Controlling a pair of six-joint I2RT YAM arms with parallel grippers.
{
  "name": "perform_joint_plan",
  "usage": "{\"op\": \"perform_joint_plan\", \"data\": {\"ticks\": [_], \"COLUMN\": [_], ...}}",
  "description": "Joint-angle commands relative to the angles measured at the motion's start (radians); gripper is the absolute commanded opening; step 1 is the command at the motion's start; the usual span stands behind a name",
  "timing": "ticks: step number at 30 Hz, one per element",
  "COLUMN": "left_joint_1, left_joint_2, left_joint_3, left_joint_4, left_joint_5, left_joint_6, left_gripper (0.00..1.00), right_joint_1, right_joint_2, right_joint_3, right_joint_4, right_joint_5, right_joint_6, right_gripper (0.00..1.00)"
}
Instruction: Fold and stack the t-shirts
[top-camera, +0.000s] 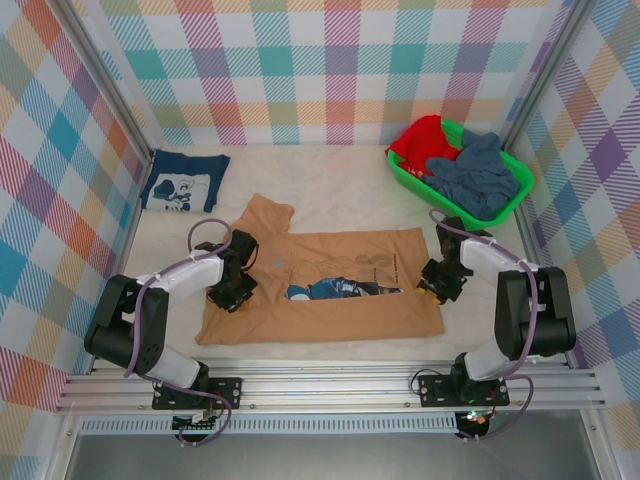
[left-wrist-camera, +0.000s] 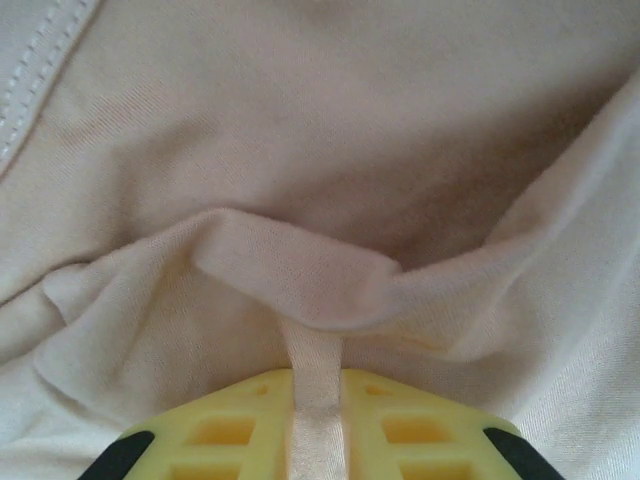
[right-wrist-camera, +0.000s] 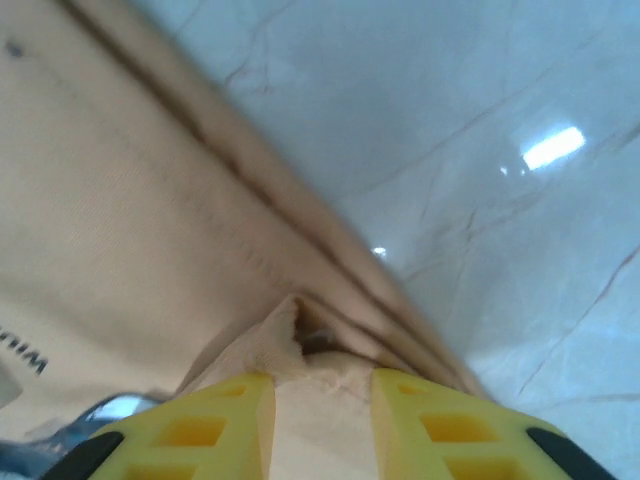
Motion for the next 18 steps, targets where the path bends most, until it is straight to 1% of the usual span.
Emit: {"op": "perform_joint_plan", "data": {"ticks": [1,3,5,8,11,13,15,17,18], "left_joint_1": [0.027,0.037,0.048,0.059,0.069,0.071,0.062,0.063,0.065], "left_joint_2": [0.005,0.009,0.009,0.009,0.021,0.009,-0.037,-0.079,-0.084], "left_joint_3": [-0.021,-0.033,-0.045,-0.056,-0.049,-0.011,0.063,0.158,0.201], "left_joint_4": [-0.001,0.003,0.007,0.014,0.02,0.0,-0.036,-0.061,-0.06], "left_joint_5": [-0.048,-0.059,-0.069,-0.074,-0.068,-0.07,-0.091,-0.111,-0.114], "left_joint_6": [0.009,0.019,0.027,0.042,0.065,0.083,0.11,0.146,0.166], "left_gripper": [0.2,0.2,0.2,0.2,0.2,0.21,0.28,0.4,0.42], "right_joint_1": [-0.02,-0.021,-0.023,-0.023,-0.023,-0.02,-0.011,0.007,0.015], "right_joint_2": [0.028,0.024,0.02,0.023,0.012,-0.029,-0.1,-0.16,-0.166], "right_joint_3": [0.009,0.011,-0.002,-0.021,-0.028,-0.012,0.015,0.067,0.093], "right_joint_4": [-0.014,-0.031,-0.032,-0.032,-0.037,-0.06,-0.066,-0.059,-0.055], "right_joint_5": [0.055,0.076,0.081,0.075,0.054,0.052,0.062,0.083,0.096], "right_joint_6": [0.029,0.032,0.03,0.042,0.05,0.049,0.031,-0.007,-0.029], "right_gripper": [0.24,0.24,0.22,0.22,0.25,0.28,0.3,0.33,0.33]}}
